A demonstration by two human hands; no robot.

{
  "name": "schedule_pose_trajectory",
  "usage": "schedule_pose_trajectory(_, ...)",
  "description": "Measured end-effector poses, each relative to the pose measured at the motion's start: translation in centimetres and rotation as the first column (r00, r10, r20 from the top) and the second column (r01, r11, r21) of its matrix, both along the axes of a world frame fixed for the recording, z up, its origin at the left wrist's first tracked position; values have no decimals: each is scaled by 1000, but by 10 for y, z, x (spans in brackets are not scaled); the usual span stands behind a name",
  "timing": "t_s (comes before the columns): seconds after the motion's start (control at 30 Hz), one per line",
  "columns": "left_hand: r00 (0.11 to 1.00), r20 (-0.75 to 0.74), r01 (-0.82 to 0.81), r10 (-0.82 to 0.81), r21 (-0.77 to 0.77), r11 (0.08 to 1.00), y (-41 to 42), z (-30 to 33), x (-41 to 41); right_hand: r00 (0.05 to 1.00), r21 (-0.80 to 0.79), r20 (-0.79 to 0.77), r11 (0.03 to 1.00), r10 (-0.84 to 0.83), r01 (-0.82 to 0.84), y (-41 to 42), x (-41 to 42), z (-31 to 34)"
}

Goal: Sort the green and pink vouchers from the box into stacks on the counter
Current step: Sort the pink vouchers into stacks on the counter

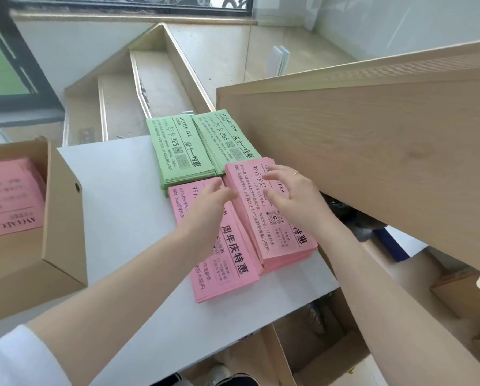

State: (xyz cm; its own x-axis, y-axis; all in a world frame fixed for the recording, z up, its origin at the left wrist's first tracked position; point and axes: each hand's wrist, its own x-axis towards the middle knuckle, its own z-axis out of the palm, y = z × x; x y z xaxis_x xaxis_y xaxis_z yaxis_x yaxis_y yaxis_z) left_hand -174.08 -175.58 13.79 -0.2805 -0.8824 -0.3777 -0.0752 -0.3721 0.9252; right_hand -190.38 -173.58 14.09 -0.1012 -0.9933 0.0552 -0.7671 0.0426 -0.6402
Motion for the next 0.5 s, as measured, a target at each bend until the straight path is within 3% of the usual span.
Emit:
schedule_pose_trajectory(0.27,947,-224,-238,230,-7,971,-9,28,111,917,-63,165,932,363,-357,-43,133,9)
schedule_pose_trajectory(0.4,938,-156,-328,308,-120,937,-14,38,192,866,-138,194,886,462,-442,-61,213,14)
schedule_pose_trajectory(0.5,930,22,-353,368,-231,907,-24,41,265,857,-184,210,880,470,-437,-75,276,20)
